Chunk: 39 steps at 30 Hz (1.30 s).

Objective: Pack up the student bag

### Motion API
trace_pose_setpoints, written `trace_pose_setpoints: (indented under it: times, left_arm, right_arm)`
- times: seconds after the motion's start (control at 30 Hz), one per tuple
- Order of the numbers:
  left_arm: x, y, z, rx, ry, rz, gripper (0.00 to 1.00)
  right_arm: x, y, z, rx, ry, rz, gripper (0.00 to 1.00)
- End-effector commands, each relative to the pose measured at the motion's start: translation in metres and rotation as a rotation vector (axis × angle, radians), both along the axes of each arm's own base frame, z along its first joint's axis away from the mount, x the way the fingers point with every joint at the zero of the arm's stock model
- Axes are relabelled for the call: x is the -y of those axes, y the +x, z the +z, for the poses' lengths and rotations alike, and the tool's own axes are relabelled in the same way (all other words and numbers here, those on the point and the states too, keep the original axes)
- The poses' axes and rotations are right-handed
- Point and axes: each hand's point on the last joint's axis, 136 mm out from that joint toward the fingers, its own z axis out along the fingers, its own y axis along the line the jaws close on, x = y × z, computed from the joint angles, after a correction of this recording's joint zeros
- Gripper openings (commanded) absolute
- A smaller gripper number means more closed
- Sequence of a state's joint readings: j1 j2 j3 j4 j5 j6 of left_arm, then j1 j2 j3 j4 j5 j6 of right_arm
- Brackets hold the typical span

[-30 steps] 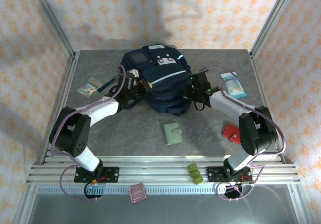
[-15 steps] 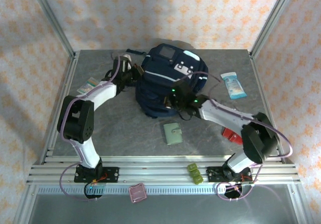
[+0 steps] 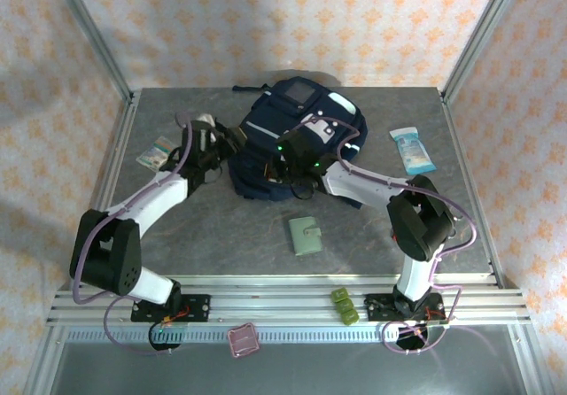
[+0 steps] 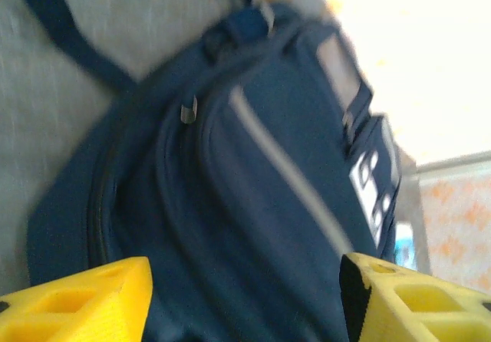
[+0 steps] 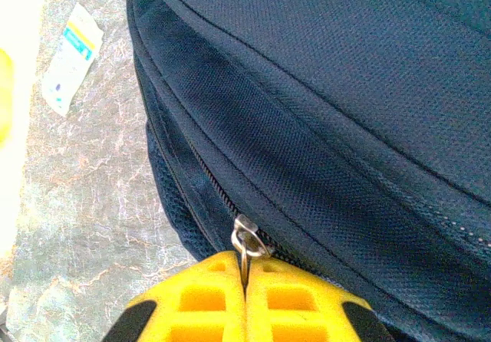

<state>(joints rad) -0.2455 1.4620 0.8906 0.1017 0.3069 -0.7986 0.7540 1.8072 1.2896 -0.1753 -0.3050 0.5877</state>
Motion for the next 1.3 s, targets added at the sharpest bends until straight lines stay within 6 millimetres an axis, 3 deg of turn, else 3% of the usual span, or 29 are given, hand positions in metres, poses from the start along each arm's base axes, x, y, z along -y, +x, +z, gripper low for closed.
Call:
trace_pose_setpoints:
  times: [0.0, 0.3, 0.37, 0.43, 0.47, 0.53, 0.57, 0.63, 0.77, 0.97, 1.13, 1.27]
  left_arm:
    - [0.025, -0.013, -0.011, -0.023, -0.051, -0.039, 0.65]
    - [0.079, -0.002, -0.028, -0.044, -0.066, -0.124, 0.68]
    - [0.082, 0.003, -0.038, -0.066, -0.051, -0.118, 0.67]
    - [0.079, 0.011, -0.047, -0.080, -0.021, -0.098, 0.57]
    - [0.078, 0.014, -0.048, -0.082, -0.011, -0.093, 0.46]
    - [0.076, 0.018, -0.050, -0.087, -0.009, -0.085, 0.12]
    - [0.075, 0.020, -0.050, -0.088, -0.014, -0.086, 0.01]
    - [0.071, 0.022, -0.047, -0.084, -0.024, -0.080, 0.00]
    - [0.057, 0.020, -0.035, -0.059, -0.054, -0.065, 0.00]
    - [0.029, 0.014, -0.021, -0.026, -0.082, -0.037, 0.00]
    - [0.015, 0.011, -0.017, -0.023, -0.067, -0.029, 0.00]
    - [0.007, 0.010, -0.017, -0.022, -0.065, -0.020, 0.00]
  right_arm:
    - [-0.010, 0.012, 0.021, 0.061, 0.060, 0.000, 0.00]
    - [-0.017, 0.004, 0.018, 0.051, 0.081, 0.023, 0.00]
    - [-0.021, 0.001, 0.019, 0.053, 0.078, 0.036, 0.00]
    - [-0.024, -0.003, 0.020, 0.056, 0.068, 0.050, 0.00]
    - [-0.023, -0.004, 0.019, 0.058, 0.061, 0.050, 0.00]
    - [-0.017, -0.007, 0.016, 0.059, 0.041, 0.042, 0.00]
    - [-0.013, -0.008, 0.013, 0.060, 0.028, 0.035, 0.00]
    - [-0.001, -0.011, 0.007, 0.062, -0.005, 0.015, 0.00]
    - [0.036, -0.010, -0.013, 0.050, -0.082, -0.057, 0.00]
    - [0.119, -0.002, -0.045, 0.023, -0.202, -0.214, 0.00]
    - [0.191, 0.026, -0.052, 0.031, -0.257, -0.391, 0.00]
    - [0.234, 0.059, -0.053, 0.031, -0.281, -0.509, 0.00]
